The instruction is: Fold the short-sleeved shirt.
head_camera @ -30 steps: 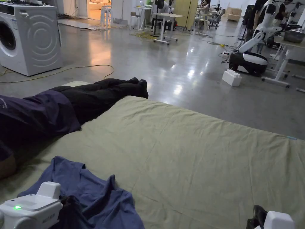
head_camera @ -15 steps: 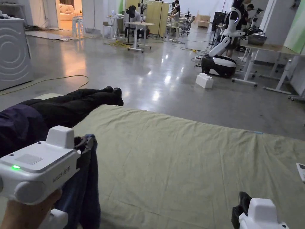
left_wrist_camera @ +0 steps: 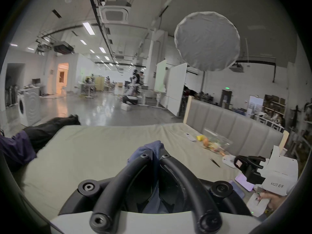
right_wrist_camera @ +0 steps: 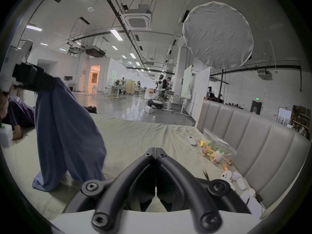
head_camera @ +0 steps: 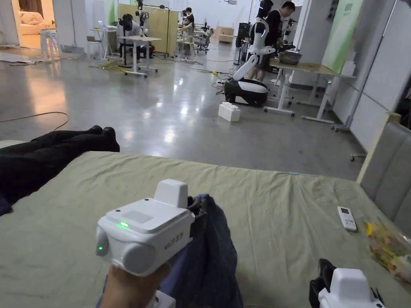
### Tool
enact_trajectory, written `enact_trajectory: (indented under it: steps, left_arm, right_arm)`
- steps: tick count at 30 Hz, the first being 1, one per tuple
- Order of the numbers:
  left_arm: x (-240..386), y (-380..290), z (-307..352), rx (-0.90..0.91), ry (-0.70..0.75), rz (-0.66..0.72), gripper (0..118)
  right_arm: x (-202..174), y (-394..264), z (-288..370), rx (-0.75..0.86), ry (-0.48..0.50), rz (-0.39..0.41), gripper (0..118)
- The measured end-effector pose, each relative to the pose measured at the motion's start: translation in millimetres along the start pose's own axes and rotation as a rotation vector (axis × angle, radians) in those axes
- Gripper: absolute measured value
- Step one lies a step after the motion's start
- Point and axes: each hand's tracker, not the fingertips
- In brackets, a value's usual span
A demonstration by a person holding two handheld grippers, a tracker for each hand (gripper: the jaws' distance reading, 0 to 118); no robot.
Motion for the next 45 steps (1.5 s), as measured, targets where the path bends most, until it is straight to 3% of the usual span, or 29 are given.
enact_trajectory:
  steps: [7, 13, 15, 16, 17, 19, 23, 27, 31, 33, 34, 36, 37, 45]
  left_arm:
    - [70.2, -72.4, -30.6, -0.159, -0.174, -0.008, 7]
    - [96.2, -134.6, -30.6, -0.299, -0.231, -0.015, 9]
    - [97.1, -143.8, -27.2, -0.323, -0.235, -0.020, 26]
    - [96.1, -148.1, -25.8, -0.336, -0.240, -0.024, 44]
    - [92.4, -146.3, -23.2, -0.330, -0.239, -0.026, 70]
    - [83.5, -139.5, -14.2, -0.301, -0.211, -0.038, 91]
    - [51.9, -111.5, 3.2, -0.168, -0.104, 0.003, 93]
    - [14.4, -81.7, 22.0, -0.048, 0.098, 0.009, 93]
    - [-17.3, -67.1, 41.2, 0.055, 0.295, -0.007, 85]
    - [-31.5, -65.1, 52.1, 0.092, 0.365, -0.026, 70]
    - [-36.7, -64.4, 56.8, 0.107, 0.396, -0.032, 60]
    - [-45.5, -63.2, 65.4, 0.127, 0.436, -0.038, 22]
    - [-48.6, -63.2, 68.3, 0.132, 0.459, -0.034, 10]
    - [-70.0, -62.7, 82.0, 0.089, 0.479, -0.001, 2]
  right_arm:
    - [27.5, -21.0, 7.1, -0.053, -0.049, -0.029, 1]
    - [29.9, -36.0, 6.9, -0.092, -0.052, -0.036, 1]
    - [27.8, -38.5, 6.0, -0.100, -0.049, -0.036, 1]
    - [26.6, -39.2, 5.5, -0.103, -0.046, -0.036, 1]
    - [26.0, -39.1, 5.2, -0.105, -0.043, -0.036, 1]
    - [22.9, -37.2, 4.8, -0.103, -0.036, -0.038, 1]
    - [17.1, -28.6, 5.4, -0.086, -0.021, -0.046, 1]
    - [8.4, -15.5, 5.8, -0.054, -0.005, -0.054, 1]
    - [-1.8, -1.0, 3.8, -0.010, -0.012, -0.069, 1]
    - [-4.7, 4.8, 2.6, 0.013, -0.017, -0.090, 1]
    - [-6.0, 7.1, 2.1, 0.023, -0.019, -0.096, 1]
    - [-9.5, 13.4, -0.4, 0.041, -0.023, -0.096, 1]
    - [-10.5, 16.0, -0.8, 0.054, -0.024, -0.097, 1]
    - [-16.5, 30.9, -4.9, 0.092, -0.012, -0.104, 1]
